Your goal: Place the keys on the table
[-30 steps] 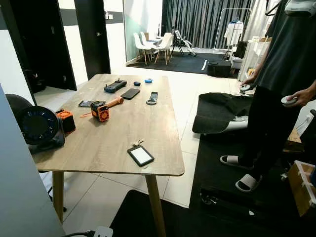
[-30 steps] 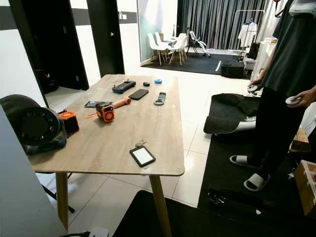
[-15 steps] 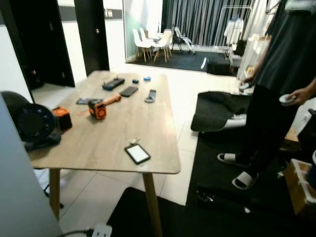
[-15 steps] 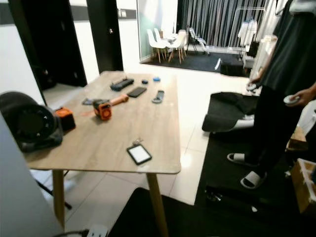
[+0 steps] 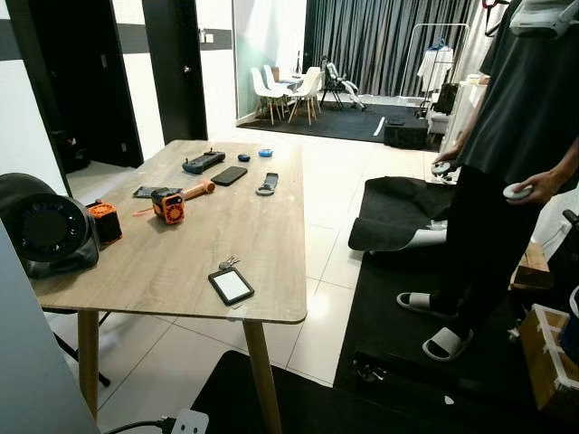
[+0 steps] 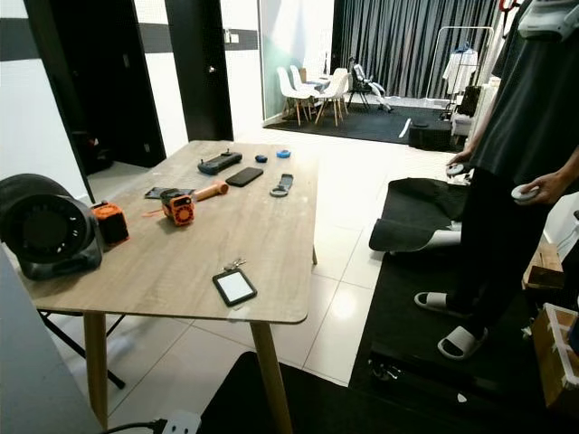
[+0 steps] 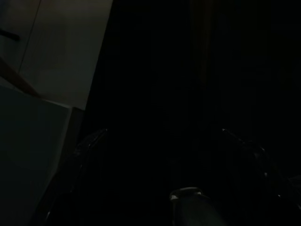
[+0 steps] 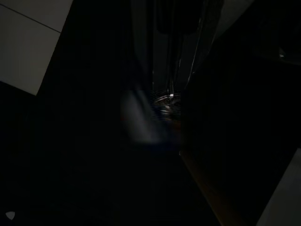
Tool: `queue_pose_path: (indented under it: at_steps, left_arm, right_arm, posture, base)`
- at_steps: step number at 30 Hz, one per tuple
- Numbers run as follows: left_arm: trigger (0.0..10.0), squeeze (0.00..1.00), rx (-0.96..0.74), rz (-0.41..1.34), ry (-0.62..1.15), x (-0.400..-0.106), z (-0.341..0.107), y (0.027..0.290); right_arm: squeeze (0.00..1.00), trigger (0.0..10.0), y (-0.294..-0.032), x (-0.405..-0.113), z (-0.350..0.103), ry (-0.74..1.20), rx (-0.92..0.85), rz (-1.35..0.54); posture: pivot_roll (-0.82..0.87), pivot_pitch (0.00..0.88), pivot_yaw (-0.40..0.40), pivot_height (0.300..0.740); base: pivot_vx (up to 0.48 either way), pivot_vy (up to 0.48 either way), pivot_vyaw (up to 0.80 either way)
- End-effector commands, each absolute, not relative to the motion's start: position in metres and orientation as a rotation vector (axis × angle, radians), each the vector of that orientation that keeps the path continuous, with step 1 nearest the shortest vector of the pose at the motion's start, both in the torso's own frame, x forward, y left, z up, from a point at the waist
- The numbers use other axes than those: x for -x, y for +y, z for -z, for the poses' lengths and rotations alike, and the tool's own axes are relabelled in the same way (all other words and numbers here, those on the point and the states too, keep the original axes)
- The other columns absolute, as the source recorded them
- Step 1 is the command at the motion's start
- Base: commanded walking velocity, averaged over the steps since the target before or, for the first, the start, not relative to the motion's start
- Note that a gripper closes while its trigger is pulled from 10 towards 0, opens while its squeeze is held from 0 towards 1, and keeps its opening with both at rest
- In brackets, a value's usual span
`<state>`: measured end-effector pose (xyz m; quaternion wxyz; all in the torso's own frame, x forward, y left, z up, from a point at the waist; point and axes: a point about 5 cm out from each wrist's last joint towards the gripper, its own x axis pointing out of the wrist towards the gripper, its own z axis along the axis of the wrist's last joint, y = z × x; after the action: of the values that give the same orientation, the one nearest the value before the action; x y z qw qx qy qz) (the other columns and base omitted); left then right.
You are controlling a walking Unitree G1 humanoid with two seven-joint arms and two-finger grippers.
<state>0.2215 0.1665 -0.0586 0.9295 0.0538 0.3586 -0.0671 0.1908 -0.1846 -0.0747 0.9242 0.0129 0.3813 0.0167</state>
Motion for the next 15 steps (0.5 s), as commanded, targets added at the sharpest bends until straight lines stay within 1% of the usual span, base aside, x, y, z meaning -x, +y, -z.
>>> queue_pose_path:
  at_steps: [1, 13, 15]
  left_arm:
    - [10.0, 0.00, -0.103, 0.132, 0.744, -0.2198, 0.0596, 0.1694]
    - [10.0, 0.00, -0.137, 0.155, 0.744, -0.2201, 0.0595, 0.1682]
    - [10.0, 0.00, -0.140, 0.156, 0.748, -0.2197, 0.0599, 0.1677]
  right_arm:
    - [0.00, 10.0, -0.1835, -0.1882, 0.0763, 0.791, -0.039, -0.027]
    - [0.00, 10.0, -0.1833, -0.1886, 0.0762, 0.790, -0.037, -0.026]
    - [0.00, 10.0, -0.1834, -0.1886, 0.0762, 0.789, -0.037, -0.026]
  posture:
    - [0.07, 0.013, -0.013, 0.740]
    - [0.07, 0.007, -0.012, 0.740]
    - [0.07, 0.007, -0.012, 0.740]
  base:
    - [0.000, 0.000, 0.00]
    - [0.000, 0.000, 0.00]
    - [0.000, -0.480, 0.00]
